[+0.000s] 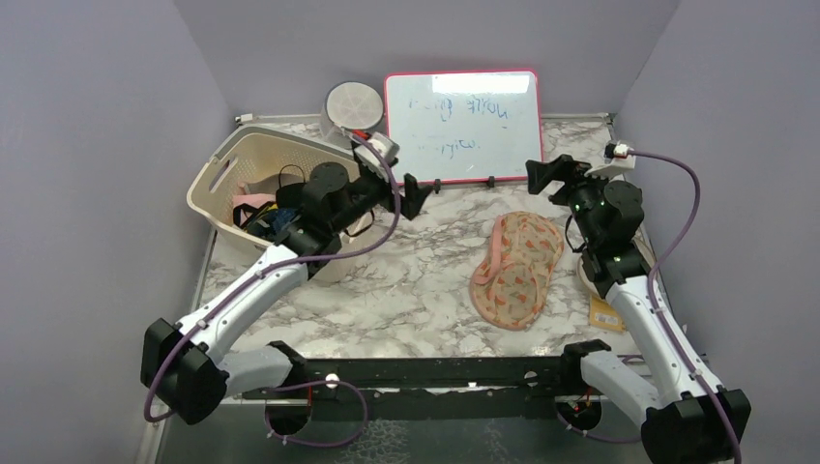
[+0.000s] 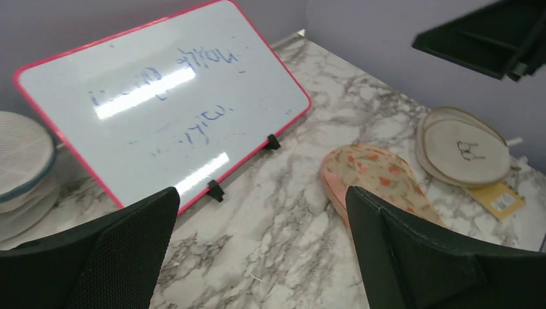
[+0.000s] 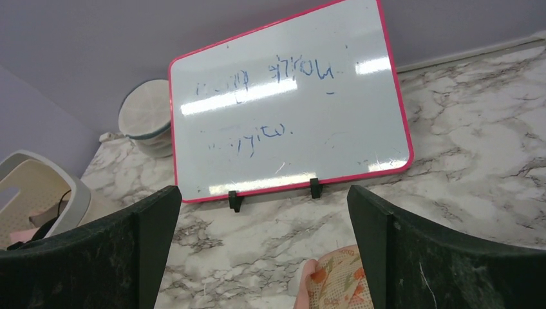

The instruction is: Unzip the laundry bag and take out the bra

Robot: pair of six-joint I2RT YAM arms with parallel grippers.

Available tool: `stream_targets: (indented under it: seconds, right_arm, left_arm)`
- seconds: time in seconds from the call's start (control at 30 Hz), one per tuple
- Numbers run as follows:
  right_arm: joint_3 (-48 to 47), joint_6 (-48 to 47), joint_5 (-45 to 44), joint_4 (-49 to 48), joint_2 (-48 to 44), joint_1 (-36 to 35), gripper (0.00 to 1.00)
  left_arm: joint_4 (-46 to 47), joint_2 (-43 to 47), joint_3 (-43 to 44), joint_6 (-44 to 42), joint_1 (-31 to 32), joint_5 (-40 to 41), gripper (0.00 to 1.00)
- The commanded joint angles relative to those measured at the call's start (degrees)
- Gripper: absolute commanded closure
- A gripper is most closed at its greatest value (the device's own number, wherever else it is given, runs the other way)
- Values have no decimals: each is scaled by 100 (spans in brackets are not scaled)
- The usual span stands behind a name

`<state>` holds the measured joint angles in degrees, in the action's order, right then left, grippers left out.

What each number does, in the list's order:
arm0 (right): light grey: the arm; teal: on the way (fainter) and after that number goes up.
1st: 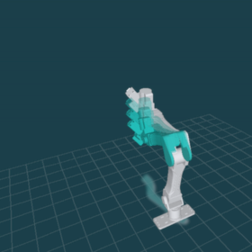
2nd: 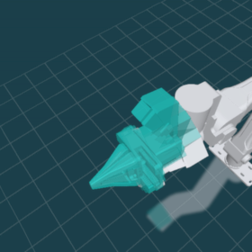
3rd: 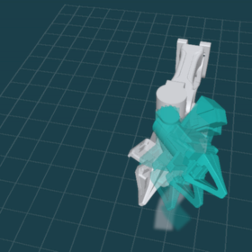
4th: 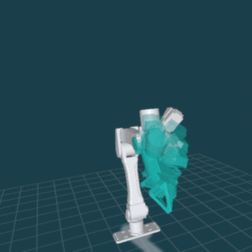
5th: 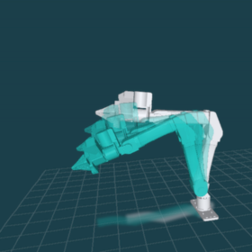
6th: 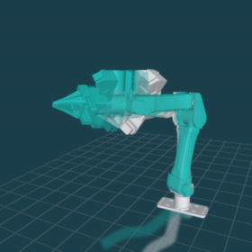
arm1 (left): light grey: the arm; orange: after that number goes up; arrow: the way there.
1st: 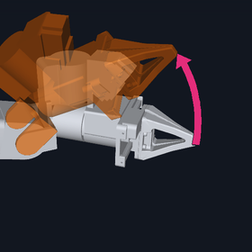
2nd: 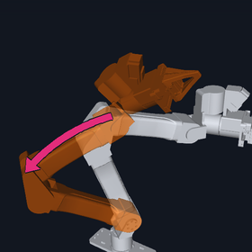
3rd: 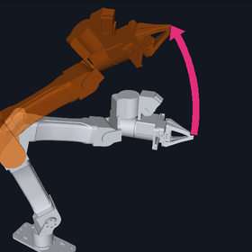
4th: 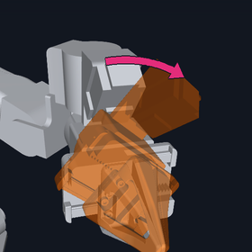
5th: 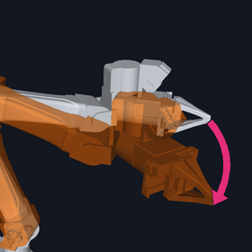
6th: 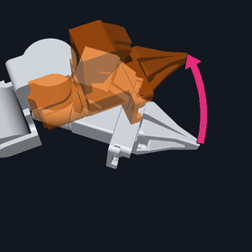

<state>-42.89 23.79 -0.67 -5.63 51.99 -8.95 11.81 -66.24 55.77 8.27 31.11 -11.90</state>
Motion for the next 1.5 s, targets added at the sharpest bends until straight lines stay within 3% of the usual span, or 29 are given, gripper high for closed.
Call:
stream_targets:
  seconds: [0.0, 0.27, 0.43, 0.57, 0.7, 0.87, 1.2, 1.47]
  right_arm:
    - [-46, 271, 70, -110, -137, 55, 0]
    - [-132, 351, -63, 30, -597, 64, 0]
    - [-127, 301, -121, 128, -1032, 71, 0]
    - [-123, 136, -177, 156, -1324, 76, 0]
    - [-153, 73, -269, 248, -1480, 82, 0]
    - [-2, 82, -190, 98, -1497, 81, 0]
    - [302, 185, 9, -161, -1446, 40, 0]
    - [372, 179, 100, -206, -1447, 10, 0]
  left_arm:
    - [-157, -220, 147, -747, 1051, 458, 1]
    - [-686, -1306, 153, -2113, 3601, 2204, 1]
    - [-591, -2278, 232, -2180, 4474, 2463, 3]
    - [67, -2993, 242, -2183, 4794, 2570, 12]
    - [434, -3823, 491, -2409, 4981, 2473, 35]
    - [445, -4480, 914, -2460, 5019, 2450, 36]
    - [381, -4914, 1182, -2035, 5010, 2337, 41]
    - [339, -4828, 749, -1548, 4825, 2291, 63]
